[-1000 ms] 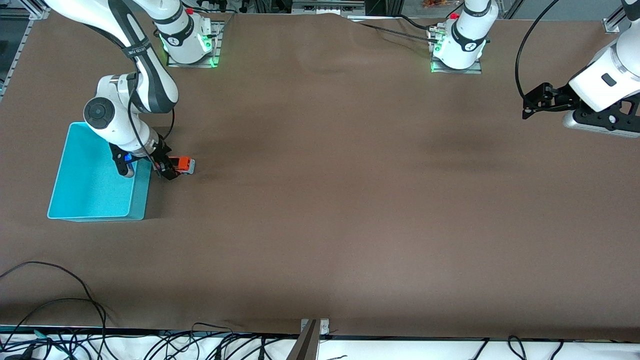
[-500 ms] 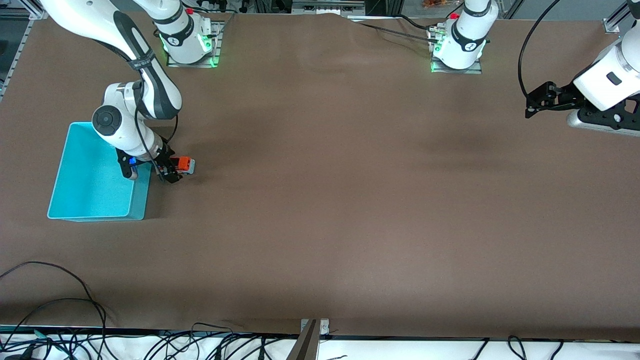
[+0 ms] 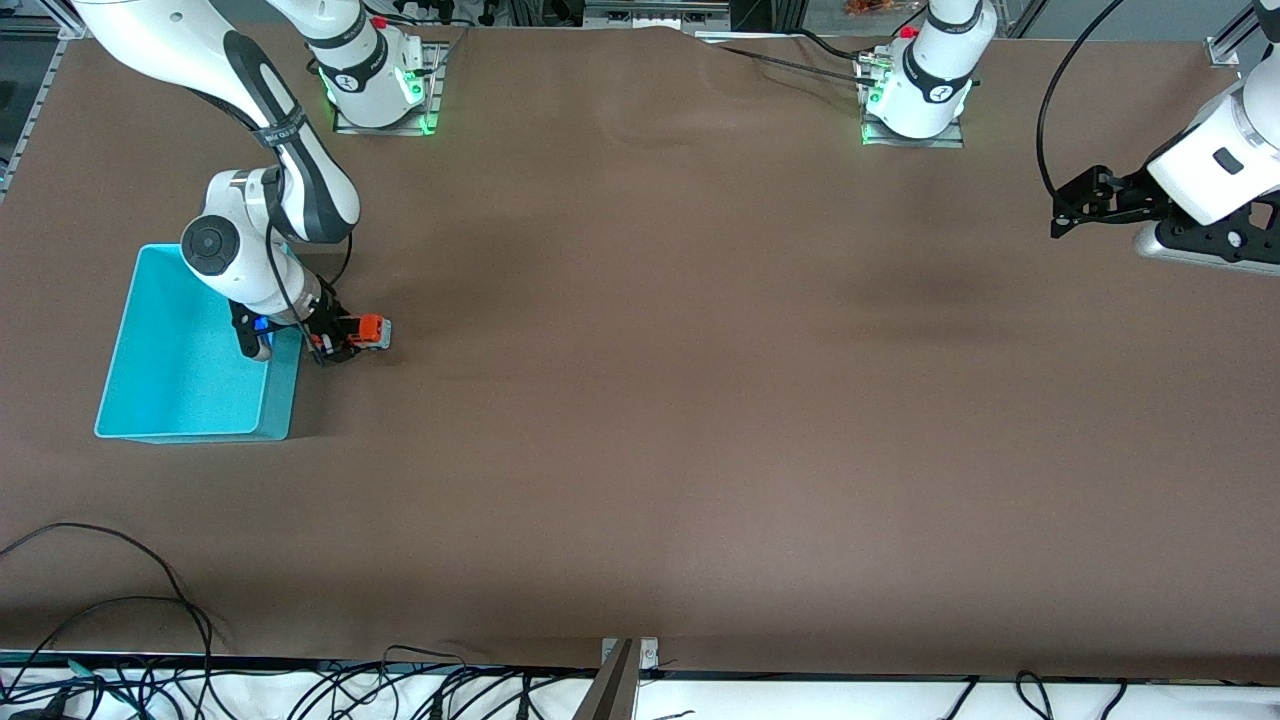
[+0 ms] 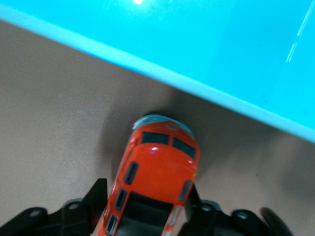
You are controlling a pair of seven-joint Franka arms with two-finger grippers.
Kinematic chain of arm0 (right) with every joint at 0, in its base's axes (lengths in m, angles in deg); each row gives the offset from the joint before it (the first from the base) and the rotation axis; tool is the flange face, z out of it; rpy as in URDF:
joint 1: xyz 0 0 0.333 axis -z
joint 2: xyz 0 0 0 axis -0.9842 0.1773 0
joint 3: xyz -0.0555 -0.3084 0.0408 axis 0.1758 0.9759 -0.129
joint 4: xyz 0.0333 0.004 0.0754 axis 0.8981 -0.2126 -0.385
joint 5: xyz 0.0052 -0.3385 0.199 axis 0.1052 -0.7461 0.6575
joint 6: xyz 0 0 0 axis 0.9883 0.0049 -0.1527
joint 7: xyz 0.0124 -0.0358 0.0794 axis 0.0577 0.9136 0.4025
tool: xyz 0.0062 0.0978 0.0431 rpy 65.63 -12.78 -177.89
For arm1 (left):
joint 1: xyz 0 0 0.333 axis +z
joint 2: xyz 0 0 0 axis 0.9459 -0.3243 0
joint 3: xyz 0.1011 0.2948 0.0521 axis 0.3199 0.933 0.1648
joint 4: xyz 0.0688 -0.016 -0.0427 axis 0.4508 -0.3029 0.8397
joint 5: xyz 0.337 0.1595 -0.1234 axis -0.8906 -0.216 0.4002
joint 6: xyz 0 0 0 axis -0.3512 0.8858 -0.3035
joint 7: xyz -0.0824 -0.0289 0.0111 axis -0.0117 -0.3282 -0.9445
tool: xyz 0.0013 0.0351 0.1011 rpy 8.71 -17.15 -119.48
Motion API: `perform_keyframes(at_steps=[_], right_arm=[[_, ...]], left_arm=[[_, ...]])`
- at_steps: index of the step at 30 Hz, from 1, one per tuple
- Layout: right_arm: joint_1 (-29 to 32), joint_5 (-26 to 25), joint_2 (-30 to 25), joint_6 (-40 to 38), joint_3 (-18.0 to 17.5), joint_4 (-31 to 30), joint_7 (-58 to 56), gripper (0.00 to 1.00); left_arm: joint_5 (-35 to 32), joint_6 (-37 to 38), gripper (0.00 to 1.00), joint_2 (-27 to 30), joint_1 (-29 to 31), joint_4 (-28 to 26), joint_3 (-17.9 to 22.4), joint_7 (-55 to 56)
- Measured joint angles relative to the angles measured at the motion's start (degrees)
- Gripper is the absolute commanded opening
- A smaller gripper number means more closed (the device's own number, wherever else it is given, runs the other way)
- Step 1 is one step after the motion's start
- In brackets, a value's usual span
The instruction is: Wind up bus and store in blue box
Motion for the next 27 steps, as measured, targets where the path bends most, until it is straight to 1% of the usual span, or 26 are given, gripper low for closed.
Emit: perform_keyframes(at_steps=[10, 15, 18, 23, 27], right_arm=[[-0.01, -1.71, -0.48, 0.13, -0.05, 1.06, -0.5, 0.0], [-0.03, -2.38, -2.22, -1.05, -0.16, 1.44, -4.21, 0.0], [-0.02, -2.39, -4.12, -3.58, -0.16, 2.0, -7.12, 0.0], [-0.02, -2.39, -7.88, -10.2, -0.22, 4.15, -11.13, 0.0], [-0.04, -2.39, -10.53, -15.67, -0.51, 6.05, -17.18, 0.0]], left_arm=[[0.0, 0.0, 1.0, -0.03, 0.07, 0.0, 0.0, 0.0], [0.0, 0.0, 1.0, -0.04, 0.07, 0.0, 0.0, 0.0], [0.0, 0.0, 1.0, -0.05, 0.07, 0.0, 0.0, 0.0], [0.0, 0.0, 1.0, -0.09, 0.07, 0.0, 0.0, 0.0], [0.0, 0.0, 1.0, -0.12, 0.07, 0.01, 0.0, 0.0]])
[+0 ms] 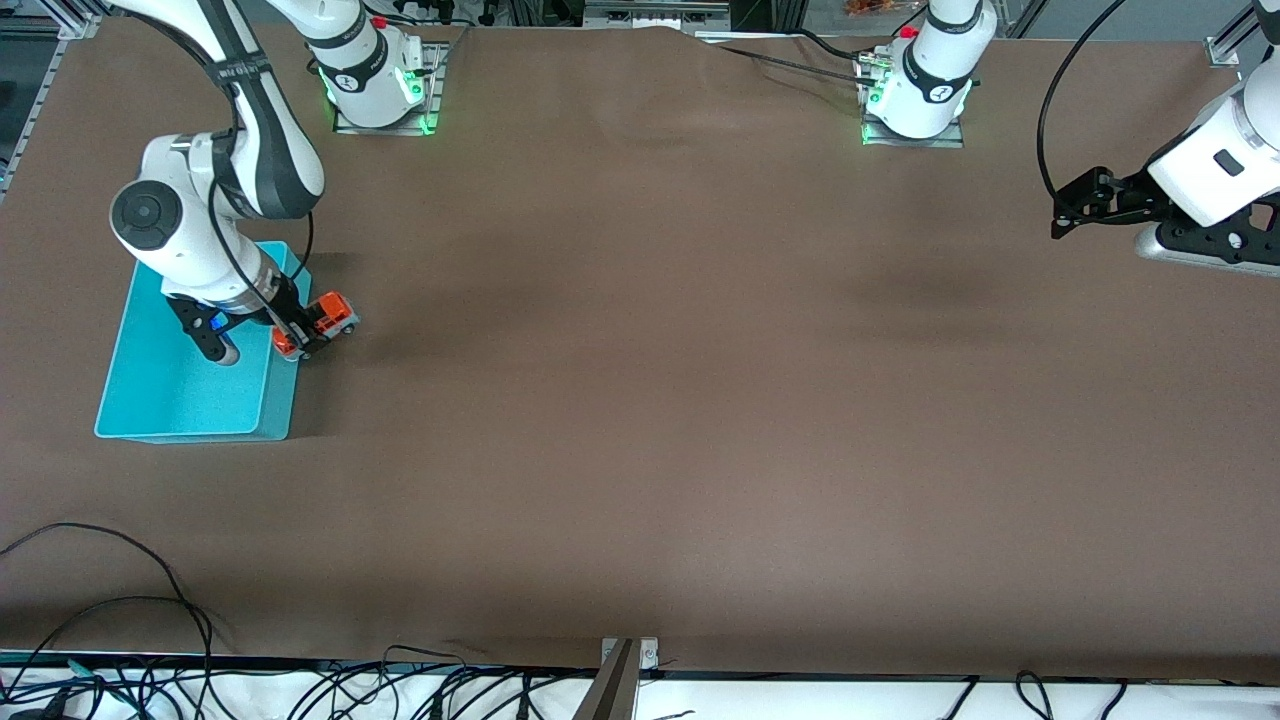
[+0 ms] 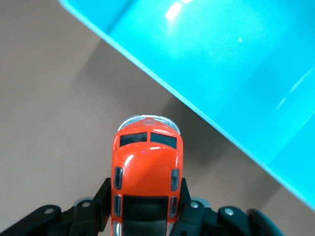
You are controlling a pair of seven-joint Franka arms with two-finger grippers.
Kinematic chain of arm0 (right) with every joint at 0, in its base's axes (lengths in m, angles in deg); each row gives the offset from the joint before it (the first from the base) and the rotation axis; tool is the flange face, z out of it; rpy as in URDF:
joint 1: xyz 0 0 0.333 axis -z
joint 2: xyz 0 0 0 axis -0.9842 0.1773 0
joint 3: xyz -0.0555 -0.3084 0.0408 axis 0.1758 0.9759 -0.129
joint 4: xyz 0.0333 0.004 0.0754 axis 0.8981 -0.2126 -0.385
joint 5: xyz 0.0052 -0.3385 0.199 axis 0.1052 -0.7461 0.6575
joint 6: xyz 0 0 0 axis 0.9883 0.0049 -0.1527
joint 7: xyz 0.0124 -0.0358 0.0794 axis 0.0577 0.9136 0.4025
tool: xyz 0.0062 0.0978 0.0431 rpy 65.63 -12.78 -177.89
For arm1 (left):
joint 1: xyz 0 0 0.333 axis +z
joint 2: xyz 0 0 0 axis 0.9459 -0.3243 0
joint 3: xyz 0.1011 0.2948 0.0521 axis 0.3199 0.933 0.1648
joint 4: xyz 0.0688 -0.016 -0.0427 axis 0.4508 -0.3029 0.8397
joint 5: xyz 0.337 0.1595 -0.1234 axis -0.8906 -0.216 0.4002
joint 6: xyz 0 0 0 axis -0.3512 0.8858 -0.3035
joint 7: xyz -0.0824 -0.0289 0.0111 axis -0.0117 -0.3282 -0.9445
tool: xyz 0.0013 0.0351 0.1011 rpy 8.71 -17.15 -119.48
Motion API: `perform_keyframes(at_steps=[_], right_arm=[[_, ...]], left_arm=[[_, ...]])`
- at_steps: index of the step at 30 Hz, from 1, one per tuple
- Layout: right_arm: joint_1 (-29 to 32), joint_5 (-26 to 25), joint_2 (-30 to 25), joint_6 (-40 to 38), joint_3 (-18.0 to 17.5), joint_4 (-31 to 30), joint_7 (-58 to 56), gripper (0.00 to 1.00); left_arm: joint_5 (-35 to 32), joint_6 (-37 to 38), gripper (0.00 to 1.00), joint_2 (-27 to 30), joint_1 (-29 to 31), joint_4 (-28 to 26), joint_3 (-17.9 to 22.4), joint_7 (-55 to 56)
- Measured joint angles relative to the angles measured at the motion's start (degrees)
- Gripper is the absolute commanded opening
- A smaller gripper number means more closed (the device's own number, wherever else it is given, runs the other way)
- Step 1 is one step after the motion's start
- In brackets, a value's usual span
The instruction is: Wind up bus and store in blue box
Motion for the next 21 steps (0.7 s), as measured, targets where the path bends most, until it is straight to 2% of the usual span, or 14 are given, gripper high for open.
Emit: perform_keyframes(at_steps=[11, 21], right_arm=[[1.31, 0.0, -2.83, -15.22, -0.17, 5.26, -21.56, 0.0], [9.52, -1.0, -2.69, -16.95, 0.35, 6.0, -45.44, 0.0]], left_arm=[[0.0, 0.0, 1.0, -0.08, 0.0, 0.1, 0.0, 0.0], [0.0, 0.0, 1.0, -0.55, -0.02, 0.23, 0.0, 0.0]])
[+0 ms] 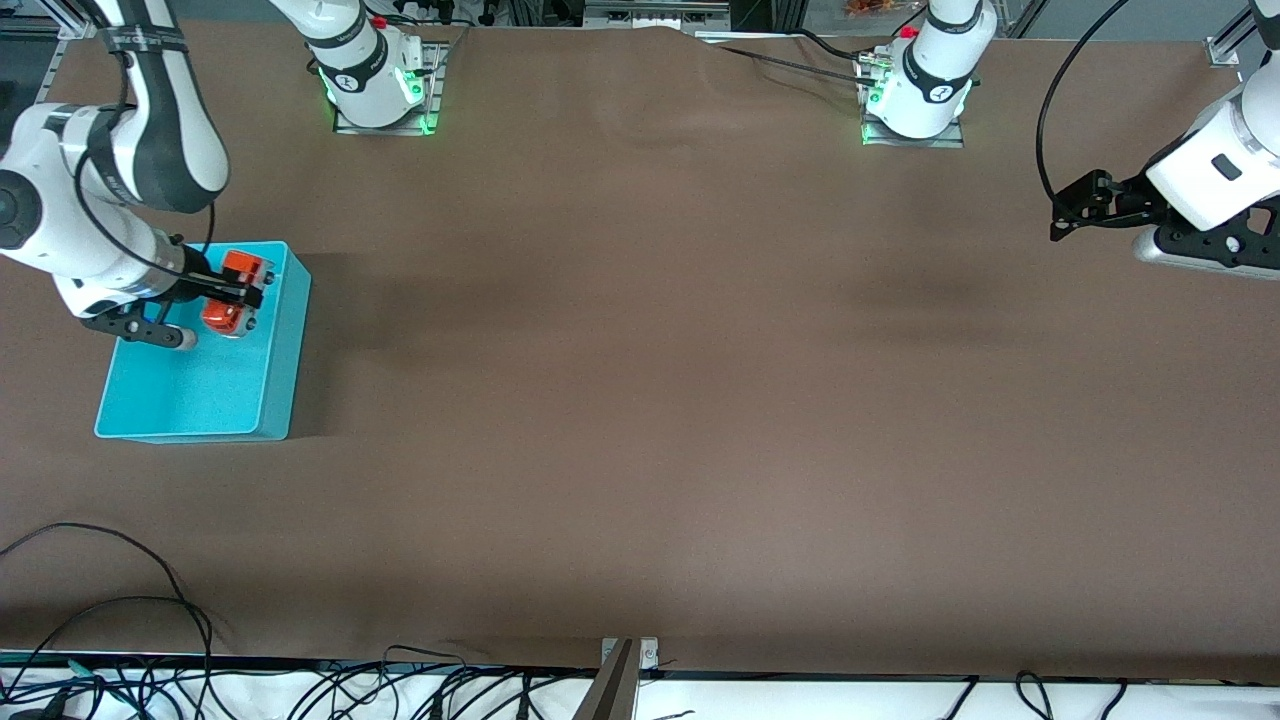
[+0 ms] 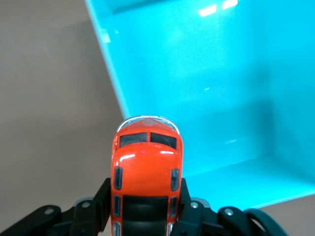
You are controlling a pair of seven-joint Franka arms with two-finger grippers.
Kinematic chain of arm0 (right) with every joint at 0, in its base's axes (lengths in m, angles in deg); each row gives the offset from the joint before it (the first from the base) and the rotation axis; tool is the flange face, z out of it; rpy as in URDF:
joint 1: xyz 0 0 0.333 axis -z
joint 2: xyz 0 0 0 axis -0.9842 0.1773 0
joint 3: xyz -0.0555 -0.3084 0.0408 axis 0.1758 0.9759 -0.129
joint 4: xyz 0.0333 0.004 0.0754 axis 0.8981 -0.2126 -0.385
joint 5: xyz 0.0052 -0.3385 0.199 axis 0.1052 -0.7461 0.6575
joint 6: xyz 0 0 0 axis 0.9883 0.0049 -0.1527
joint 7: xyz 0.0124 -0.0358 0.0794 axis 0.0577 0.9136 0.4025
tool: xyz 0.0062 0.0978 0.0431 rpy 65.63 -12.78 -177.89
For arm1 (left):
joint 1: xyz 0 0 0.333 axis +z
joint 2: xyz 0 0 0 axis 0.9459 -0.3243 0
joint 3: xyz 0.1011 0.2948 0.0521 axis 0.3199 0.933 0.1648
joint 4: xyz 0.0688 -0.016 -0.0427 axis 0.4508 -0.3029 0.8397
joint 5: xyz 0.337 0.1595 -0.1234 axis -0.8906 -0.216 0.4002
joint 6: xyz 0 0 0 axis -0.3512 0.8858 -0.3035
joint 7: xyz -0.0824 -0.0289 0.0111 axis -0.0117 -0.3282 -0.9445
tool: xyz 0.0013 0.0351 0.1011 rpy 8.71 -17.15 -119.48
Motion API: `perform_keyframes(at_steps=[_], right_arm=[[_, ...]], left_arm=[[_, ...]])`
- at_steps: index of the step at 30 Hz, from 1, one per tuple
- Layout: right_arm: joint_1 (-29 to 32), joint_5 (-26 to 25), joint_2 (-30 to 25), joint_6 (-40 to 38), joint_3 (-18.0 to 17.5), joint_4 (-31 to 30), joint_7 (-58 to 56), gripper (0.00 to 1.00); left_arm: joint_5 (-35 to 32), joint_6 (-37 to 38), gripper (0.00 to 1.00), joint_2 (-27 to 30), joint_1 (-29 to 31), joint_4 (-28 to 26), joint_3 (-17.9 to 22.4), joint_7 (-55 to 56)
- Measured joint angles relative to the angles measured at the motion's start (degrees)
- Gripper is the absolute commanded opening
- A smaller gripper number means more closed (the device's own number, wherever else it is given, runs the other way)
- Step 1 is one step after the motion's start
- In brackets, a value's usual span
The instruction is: Wind up bus and store in blue box
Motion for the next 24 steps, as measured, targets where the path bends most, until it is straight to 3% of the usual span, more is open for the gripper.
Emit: perform_keyframes(at_steps=[13, 24], right_arm=[[6.14, -11.23, 4.61, 3.49, 0.34, 0.9, -7.78, 0.0], [8.6, -13.87, 12.11, 11.89, 0.56, 1.55, -8.44, 0.0]], left_arm=[[0.01, -0.03, 1.0, -1.61, -0.05, 1.9, -0.01, 0.0], [0.01, -0.03, 1.0, -2.2, -0.05, 2.64, -0.01, 0.0]])
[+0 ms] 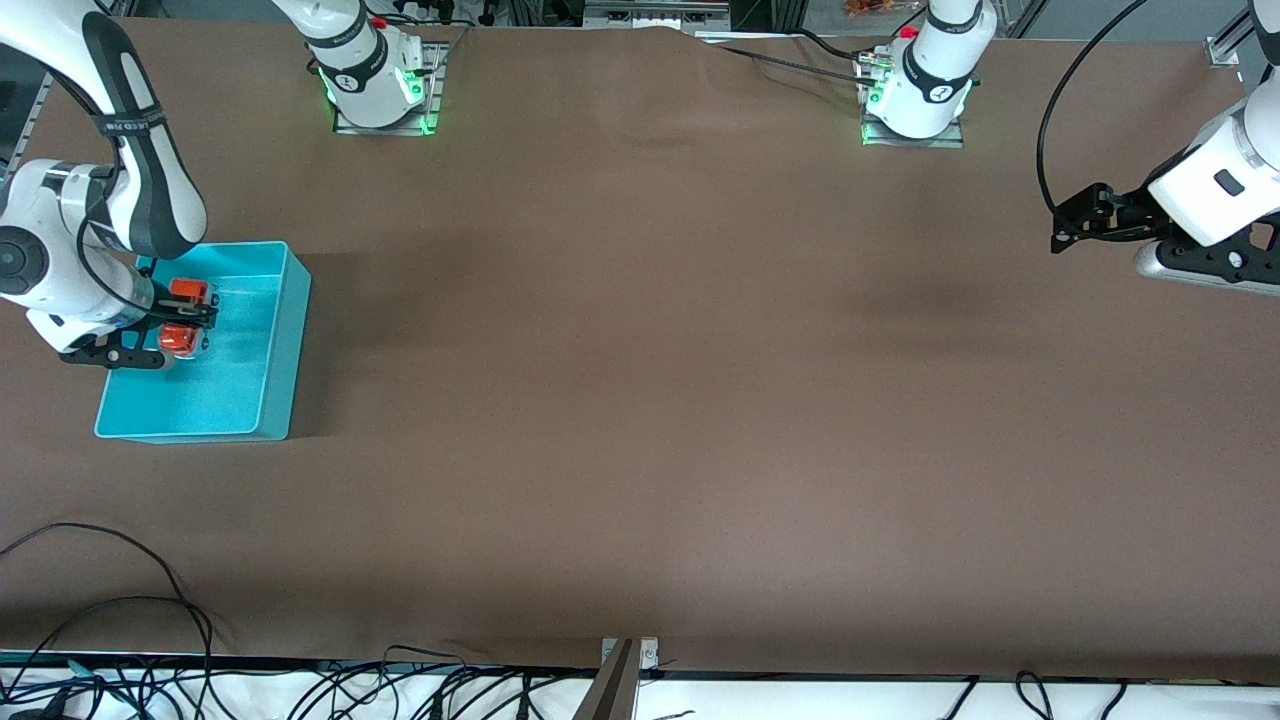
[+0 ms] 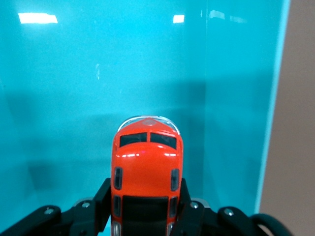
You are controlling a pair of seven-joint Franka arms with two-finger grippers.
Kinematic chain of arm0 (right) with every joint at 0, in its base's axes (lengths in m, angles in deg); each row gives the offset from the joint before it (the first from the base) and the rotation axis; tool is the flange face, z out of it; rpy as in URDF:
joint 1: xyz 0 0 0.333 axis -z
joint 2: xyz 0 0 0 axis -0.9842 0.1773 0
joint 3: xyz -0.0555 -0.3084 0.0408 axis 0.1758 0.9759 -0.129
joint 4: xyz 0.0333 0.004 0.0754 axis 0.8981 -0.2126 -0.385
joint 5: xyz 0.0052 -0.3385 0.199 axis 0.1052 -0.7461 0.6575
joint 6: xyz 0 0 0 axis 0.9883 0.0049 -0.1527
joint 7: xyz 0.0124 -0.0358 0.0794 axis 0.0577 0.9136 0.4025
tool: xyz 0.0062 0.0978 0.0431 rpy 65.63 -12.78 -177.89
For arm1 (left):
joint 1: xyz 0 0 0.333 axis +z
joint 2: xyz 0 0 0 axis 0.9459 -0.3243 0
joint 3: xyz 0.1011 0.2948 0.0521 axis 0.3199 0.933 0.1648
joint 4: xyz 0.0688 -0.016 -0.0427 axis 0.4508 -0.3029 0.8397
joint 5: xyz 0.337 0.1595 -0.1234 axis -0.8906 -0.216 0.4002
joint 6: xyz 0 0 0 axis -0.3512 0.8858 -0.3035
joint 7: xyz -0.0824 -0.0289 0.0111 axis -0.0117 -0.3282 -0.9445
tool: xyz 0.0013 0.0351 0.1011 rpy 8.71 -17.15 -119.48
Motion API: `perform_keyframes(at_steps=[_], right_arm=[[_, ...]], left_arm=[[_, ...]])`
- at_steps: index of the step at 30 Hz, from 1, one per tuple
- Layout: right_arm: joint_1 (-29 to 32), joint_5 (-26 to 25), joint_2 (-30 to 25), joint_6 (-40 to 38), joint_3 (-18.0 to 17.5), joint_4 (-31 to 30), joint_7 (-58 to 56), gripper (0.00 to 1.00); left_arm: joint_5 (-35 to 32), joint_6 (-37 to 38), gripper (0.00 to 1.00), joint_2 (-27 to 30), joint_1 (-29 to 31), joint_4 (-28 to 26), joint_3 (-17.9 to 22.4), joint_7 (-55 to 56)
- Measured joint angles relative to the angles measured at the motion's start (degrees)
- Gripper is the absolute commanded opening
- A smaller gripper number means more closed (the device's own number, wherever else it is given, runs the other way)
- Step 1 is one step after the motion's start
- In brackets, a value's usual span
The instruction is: Wind up bus and store in blue box
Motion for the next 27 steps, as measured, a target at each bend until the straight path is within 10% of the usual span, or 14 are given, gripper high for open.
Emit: perform_keyframes(at_steps=[15, 25, 27], right_arm=[[1.7, -3.2, 6.9, 4.12, 0.11, 0.33, 0.0, 0.09], [2.44, -5.11, 7.91, 4.67, -0.03, 0.55, -0.06, 1.0], [2.44, -5.18, 7.93, 4.67, -0.03, 0.57, -0.06, 1.0]], left_arm=[[0.0, 0.0, 1.0, -0.01, 0.0, 0.02, 0.0, 0.0], [0.0, 0.0, 1.0, -0.01, 0.0, 0.03, 0.0, 0.0], [0.0, 0.0, 1.0, -0.01, 0.0, 0.03, 0.0, 0.0]])
